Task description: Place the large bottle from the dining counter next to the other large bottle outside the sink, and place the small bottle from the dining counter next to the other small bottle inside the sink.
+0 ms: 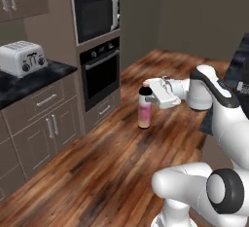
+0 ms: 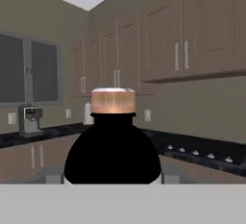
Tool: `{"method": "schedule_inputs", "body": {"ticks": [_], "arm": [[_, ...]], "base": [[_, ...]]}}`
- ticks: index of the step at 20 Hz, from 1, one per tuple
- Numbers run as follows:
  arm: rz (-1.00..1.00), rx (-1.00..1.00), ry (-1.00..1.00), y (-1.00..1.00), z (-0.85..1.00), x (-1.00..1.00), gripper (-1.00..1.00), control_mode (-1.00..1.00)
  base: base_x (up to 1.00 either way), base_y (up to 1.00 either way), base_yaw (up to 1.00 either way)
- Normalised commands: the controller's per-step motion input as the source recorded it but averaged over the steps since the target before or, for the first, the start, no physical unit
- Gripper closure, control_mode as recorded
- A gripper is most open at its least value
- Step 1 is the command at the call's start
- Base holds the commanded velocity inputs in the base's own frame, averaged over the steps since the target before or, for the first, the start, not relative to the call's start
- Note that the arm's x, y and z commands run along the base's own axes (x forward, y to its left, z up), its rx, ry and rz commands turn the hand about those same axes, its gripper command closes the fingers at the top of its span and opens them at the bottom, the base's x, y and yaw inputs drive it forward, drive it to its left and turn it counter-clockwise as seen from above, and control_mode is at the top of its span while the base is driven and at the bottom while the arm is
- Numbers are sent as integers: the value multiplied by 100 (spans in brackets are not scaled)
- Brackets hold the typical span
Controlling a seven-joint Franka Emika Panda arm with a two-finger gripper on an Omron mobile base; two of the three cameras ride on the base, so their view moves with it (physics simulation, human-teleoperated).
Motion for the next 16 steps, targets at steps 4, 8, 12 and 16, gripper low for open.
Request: {"method": "schedule_inputs", "body": {"ticks": [4,8,12,16], "arm": [[0,0,0,0,0,0,100,100],[0,0,0,0,0,0,100,100],[0,0,0,0,0,0,100,100],[0,0,0,0,0,0,100,100]], "base": [[30,17,-44],[30,21,-44],[25,26,-42],[21,38,-38]]}}
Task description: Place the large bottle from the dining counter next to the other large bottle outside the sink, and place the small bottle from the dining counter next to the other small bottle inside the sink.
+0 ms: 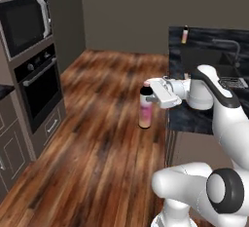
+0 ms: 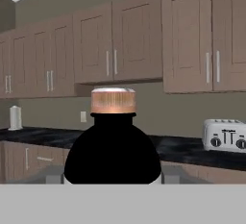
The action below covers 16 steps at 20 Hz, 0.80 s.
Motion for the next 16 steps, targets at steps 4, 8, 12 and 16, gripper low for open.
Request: {"method": "schedule_inputs", "body": {"ticks": [4,8,12,16], "arm": [[0,0,0,0,0,0,100,100],[0,0,0,0,0,0,100,100],[0,0,0,0,0,0,100,100],[0,0,0,0,0,0,100,100]], "base": [[16,53,-32],[12,61,-28],[10,67,-25],[13,73,-22]]}}
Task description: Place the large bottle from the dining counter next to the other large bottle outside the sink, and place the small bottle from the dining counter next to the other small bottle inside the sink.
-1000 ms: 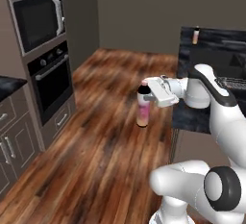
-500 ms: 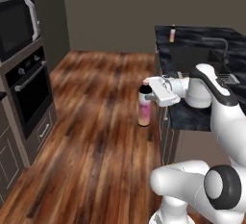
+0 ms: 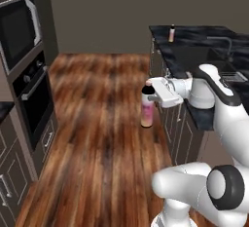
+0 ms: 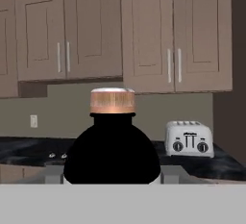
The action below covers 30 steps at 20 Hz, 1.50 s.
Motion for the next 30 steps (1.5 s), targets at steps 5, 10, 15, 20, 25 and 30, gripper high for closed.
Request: {"method": "schedule_inputs", "body": {"ticks": [5,10,15,20,25,30], "arm": [[0,0,0,0,0,0,100,100],[0,0,0,0,0,0,100,100],[0,0,0,0,0,0,100,100],[0,0,0,0,0,0,100,100],[0,0,0,0,0,0,100,100],[0,0,0,0,0,0,100,100]], "base": [[19,80,-19],[33,74,-15],[59,48,-14],[82,33,-14],[87,29,-14],[86,26,-13]]}}
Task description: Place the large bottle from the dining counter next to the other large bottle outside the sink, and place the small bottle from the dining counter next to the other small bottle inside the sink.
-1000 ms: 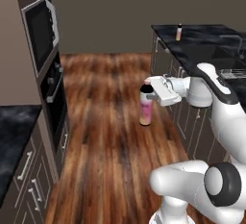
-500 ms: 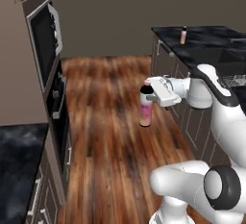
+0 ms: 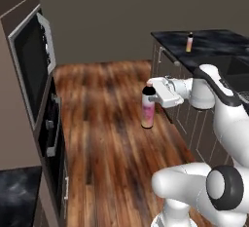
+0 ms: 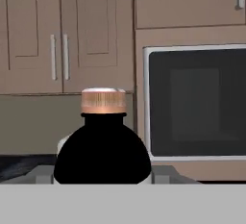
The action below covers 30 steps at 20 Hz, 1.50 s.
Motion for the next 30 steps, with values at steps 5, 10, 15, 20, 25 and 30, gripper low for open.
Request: {"method": "schedule_inputs", "body": {"ticks": [5,10,15,20,25,30], "arm": [[0,0,0,0,0,0,100,100],[0,0,0,0,0,0,100,100],[0,0,0,0,0,0,100,100],[0,0,0,0,0,0,100,100],[0,0,0,0,0,0,100,100],[0,0,0,0,0,0,100,100]], "base": [[84,26,-13],[86,28,-13],[83,29,-14],[83,29,-14],[80,29,-14],[78,30,-15]]}}
